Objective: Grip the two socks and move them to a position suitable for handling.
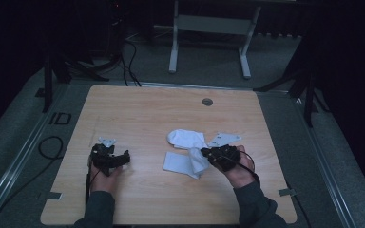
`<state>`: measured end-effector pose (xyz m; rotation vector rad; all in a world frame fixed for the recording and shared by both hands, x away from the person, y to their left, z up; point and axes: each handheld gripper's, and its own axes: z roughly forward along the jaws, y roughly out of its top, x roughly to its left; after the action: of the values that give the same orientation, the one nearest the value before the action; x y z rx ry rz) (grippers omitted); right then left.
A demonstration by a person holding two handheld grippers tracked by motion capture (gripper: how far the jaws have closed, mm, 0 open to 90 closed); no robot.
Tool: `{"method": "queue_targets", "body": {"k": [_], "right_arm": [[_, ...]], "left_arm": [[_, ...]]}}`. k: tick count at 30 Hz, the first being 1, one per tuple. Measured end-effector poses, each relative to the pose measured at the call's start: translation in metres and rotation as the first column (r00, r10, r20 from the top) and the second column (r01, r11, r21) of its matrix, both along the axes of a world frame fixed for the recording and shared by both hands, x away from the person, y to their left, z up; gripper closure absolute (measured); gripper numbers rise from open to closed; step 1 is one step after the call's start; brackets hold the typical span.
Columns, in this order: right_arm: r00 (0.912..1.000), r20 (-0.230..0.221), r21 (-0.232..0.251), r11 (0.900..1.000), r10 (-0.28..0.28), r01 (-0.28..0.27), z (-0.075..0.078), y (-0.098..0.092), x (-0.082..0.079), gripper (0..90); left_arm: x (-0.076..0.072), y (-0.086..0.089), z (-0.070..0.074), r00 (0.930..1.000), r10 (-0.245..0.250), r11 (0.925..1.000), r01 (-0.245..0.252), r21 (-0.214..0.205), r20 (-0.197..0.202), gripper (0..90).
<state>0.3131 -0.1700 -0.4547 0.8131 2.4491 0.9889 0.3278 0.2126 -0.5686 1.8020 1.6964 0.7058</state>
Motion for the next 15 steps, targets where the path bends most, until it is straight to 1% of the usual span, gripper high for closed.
{"method": "queue_targets", "body": {"k": [1, 3, 7, 10, 15], "right_arm": [[0.9998, -0.002, -0.003, 0.9998, -0.019, 0.019, -0.001, -0.008, 0.002, 88.3], [0.9996, -0.003, -0.005, 0.9996, -0.028, 0.028, -0.001, -0.012, 0.002, 88.2], [0.9975, -0.011, -0.015, 0.9975, -0.070, 0.069, -0.005, -0.030, 0.004, 88.2], [0.9941, -0.031, -0.023, 0.9944, -0.104, 0.103, -0.010, -0.042, 0.007, 88.2], [0.9878, -0.050, -0.035, 0.9887, -0.147, 0.146, -0.017, -0.058, 0.010, 88.1]], "left_arm": [[0.000, 0.000, 0.000, 1.0000, 0.000, 1.0000, 0.000, 0.000, 0.000, 13.9], [0.000, 0.000, 0.000, 1.0000, 0.000, 1.0000, 0.000, 0.000, 0.000, 13.9], [0.000, 0.000, 0.000, 1.0000, 0.000, 1.0000, 0.000, 0.000, 0.000, 13.9], [0.000, 0.000, 0.000, 1.0000, 0.000, 1.0000, 0.000, 0.000, 0.000, 13.9], [0.000, 0.000, 0.000, 1.0000, 0.000, 1.0000, 0.000, 0.000, 0.000, 13.9]]}}
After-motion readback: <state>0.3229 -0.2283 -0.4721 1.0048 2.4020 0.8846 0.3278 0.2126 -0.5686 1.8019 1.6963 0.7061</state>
